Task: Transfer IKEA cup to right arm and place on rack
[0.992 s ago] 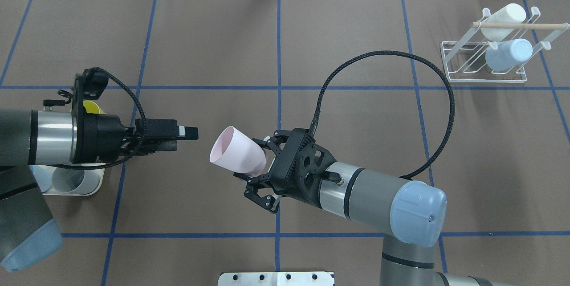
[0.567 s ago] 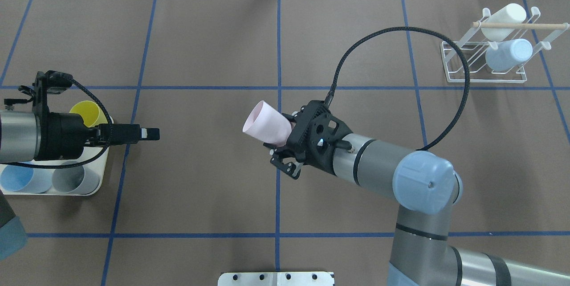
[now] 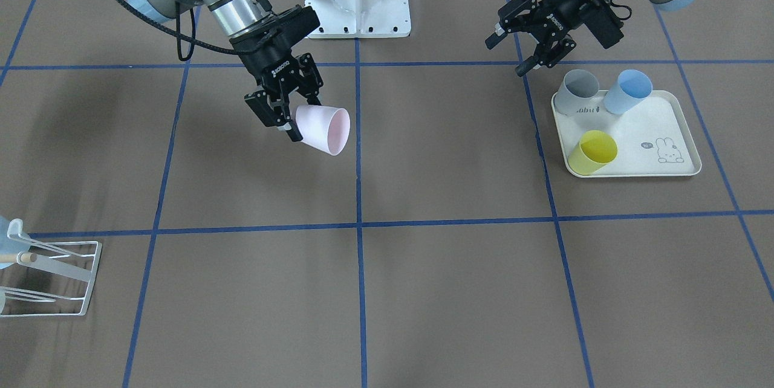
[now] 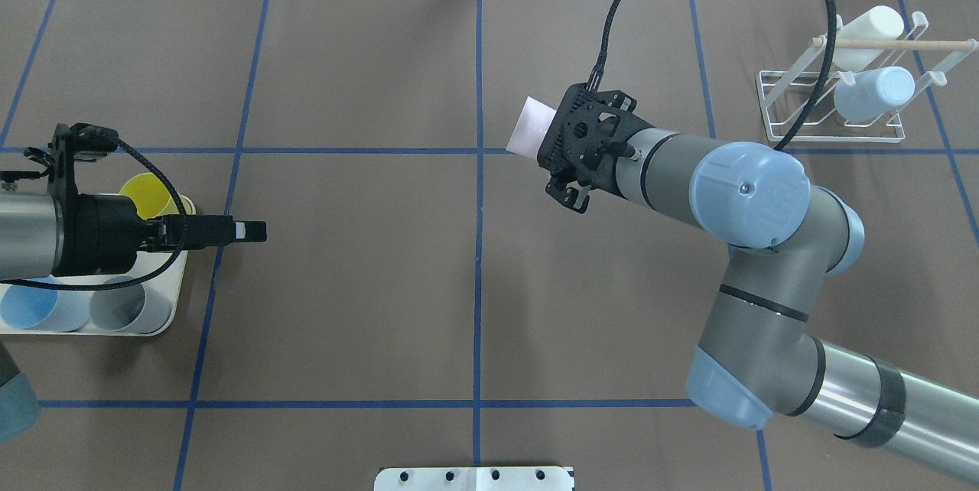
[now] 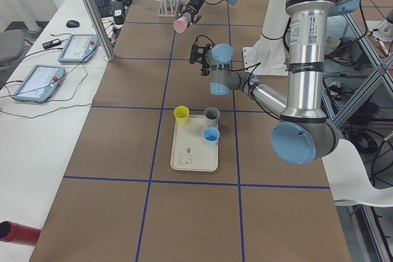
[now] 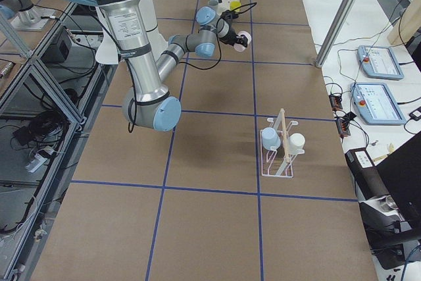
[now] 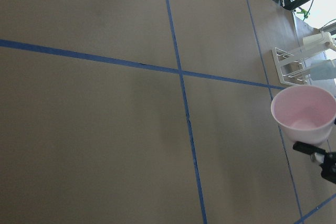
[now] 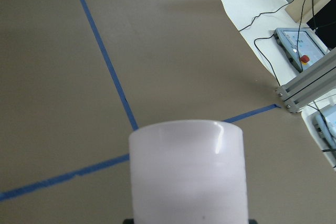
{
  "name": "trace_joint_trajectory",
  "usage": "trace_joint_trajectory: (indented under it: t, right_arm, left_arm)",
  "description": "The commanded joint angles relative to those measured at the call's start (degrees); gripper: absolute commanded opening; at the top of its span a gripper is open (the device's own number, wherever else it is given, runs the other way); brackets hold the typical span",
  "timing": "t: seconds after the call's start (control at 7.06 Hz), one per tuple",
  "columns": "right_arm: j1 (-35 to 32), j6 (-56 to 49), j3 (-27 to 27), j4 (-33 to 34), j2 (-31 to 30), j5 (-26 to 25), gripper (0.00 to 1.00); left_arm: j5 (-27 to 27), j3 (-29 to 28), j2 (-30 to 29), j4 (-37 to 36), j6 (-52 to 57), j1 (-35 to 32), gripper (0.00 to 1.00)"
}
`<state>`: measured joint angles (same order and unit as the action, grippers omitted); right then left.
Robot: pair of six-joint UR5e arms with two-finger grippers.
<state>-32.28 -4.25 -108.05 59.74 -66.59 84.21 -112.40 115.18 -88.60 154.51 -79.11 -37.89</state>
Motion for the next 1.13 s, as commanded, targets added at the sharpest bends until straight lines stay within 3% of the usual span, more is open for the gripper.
trace_joint_trajectory:
  t: [0.0,0.14,0.28,0.42,0.99]
  right_arm:
    - [-5.58,-14.62,-0.31,1.78,-5.10,-0.10,0.00]
    - [-7.86,-16.91,-1.19,1.78,-10.27,-4.10,0.00]
    - [-8.41,-32.08,-1.81,1.87,-12.41,-8.67,0.00]
    - [-9.72,-40.49,-2.33,2.13,-14.43,-11.32,0.00]
    - [-21.83,-74.52,-2.25,2.22,-21.12,-12.14,0.00]
  left_arm:
    - [0.25,-0.05,0.10,0.00,0.01,0.10,1.00]
    - [0.42,-0.05,0.10,0.00,0.01,0.10,1.00]
    - [0.51,0.13,0.10,0.00,-0.08,0.10,1.00]
    - [0.51,0.13,0.01,0.09,-0.16,0.10,1.00]
    - [0.60,0.22,-0.25,0.09,-0.43,0.19,1.00]
